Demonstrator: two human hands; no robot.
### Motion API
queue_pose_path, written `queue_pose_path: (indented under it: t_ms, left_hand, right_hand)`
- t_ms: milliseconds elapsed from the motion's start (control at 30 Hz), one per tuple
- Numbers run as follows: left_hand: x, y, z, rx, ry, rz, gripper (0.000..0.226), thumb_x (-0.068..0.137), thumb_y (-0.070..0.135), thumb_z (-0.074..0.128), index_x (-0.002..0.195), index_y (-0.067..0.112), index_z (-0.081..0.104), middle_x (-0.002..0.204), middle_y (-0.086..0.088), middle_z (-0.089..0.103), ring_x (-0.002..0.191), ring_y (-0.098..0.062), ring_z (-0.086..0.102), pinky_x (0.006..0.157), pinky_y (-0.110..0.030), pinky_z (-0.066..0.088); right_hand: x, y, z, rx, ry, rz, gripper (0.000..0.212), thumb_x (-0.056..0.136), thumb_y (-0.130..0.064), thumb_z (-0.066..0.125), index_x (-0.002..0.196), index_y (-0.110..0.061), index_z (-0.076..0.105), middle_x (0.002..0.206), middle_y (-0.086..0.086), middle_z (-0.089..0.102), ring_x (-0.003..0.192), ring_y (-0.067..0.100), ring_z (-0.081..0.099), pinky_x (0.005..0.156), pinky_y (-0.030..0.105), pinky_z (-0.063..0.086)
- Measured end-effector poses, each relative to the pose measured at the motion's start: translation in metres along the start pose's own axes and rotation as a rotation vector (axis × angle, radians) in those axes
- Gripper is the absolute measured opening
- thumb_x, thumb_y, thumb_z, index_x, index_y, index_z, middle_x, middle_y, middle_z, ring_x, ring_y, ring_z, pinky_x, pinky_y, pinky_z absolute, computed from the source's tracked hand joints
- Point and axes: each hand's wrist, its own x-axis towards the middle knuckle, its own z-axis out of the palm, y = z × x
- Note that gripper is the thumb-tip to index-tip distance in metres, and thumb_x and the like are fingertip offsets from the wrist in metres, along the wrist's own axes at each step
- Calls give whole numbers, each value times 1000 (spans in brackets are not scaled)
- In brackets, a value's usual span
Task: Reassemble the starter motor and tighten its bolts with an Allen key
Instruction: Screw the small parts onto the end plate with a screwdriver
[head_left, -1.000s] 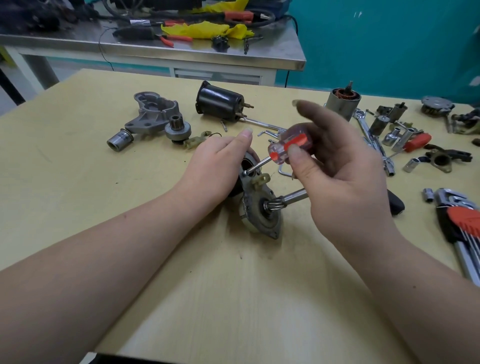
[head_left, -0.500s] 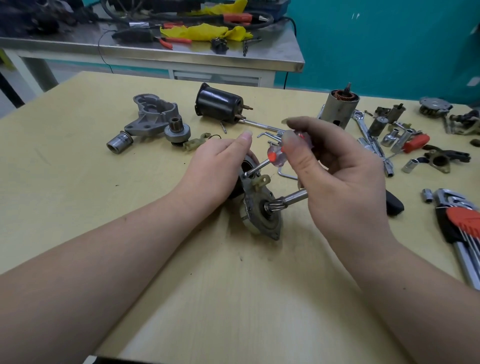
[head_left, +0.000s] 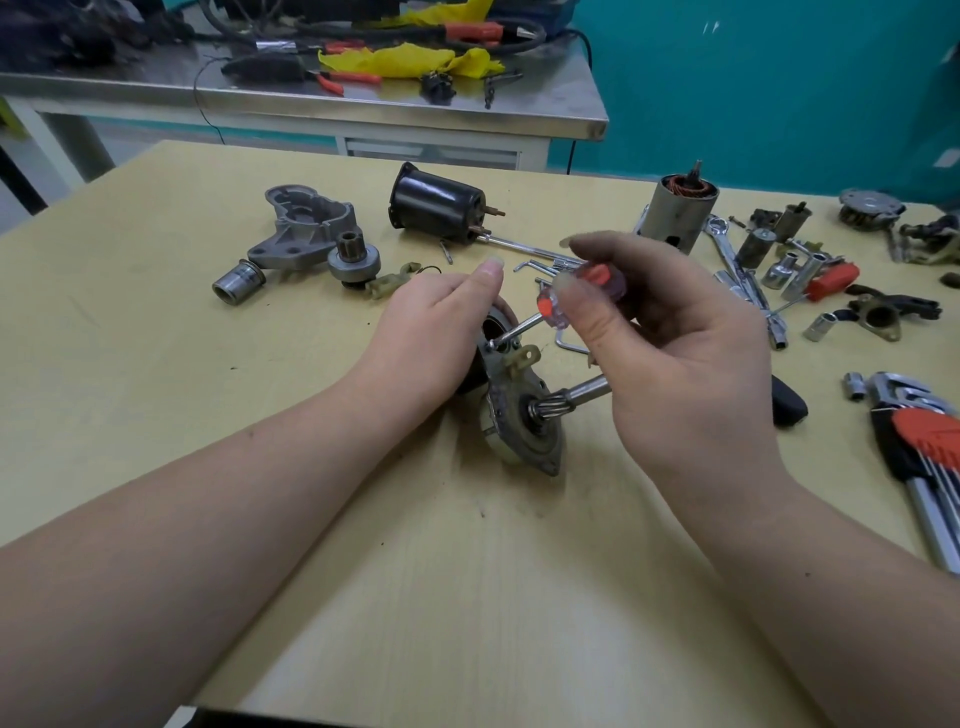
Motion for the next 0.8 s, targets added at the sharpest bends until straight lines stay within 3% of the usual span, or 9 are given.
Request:
queue_pose_path:
  t_ms: [133,267,367,500,633,700,800]
  left_hand:
    - [1,0,0,15,5,5,54,108,52,48,83,15,79,82,-12,77,90,-34,73,92,-53,59]
    - [1,0,0,19,6,11,58,106,54,47,84,9,77,87,-19,75,93,-39,71,92,-56,57]
    - [1,-1,-1,30,11,15,62,105,56,47,84,5,74,89,-20,74,93,-38,69,92,-54,58]
    - [3,-3,-1,49,10,19,56,107,55,45,84,16,78,85,-16,75,89,-32,71,91,-51,58]
    - [3,-4,0,49,9,21,49,109,54,46,81,31,80,82,-6,78,84,-21,72,91,-45,58]
    - [3,-3,0,40,10,22,49,109,53,47,79,34,80,79,-1,78,82,-18,72,90,-43,58]
    - [3,-3,0,33,6,20,48,110,52,47,81,33,81,79,1,79,84,-19,73,90,-44,58]
  right_hand:
    - [-2,0,-2,40,-45,27,41,101,-13,67,139,-30,63,109,-11,75,106,12,74,92,27,60]
    - [-1,-4,-1,68,-5,46,30,101,-28,73,130,-31,71,98,-12,76,89,5,73,80,18,57]
    - [-2,-4,1,59,10,21,28,98,-25,76,125,-33,73,97,-7,73,89,3,70,84,22,57]
    - [-3,1,-1,44,-26,56,42,101,-19,66,140,-35,63,116,-8,76,111,13,72,98,35,59]
    - [1,0,-3,33,-12,78,32,101,-35,69,133,-35,73,108,-11,75,93,3,69,87,30,59]
    - [0,-2,-1,41,-8,45,26,99,-32,74,125,-34,75,99,-10,71,86,4,67,82,26,56]
    - [-2,-2,0,68,-34,27,35,101,-18,71,132,-34,67,105,-9,74,99,9,72,89,27,59]
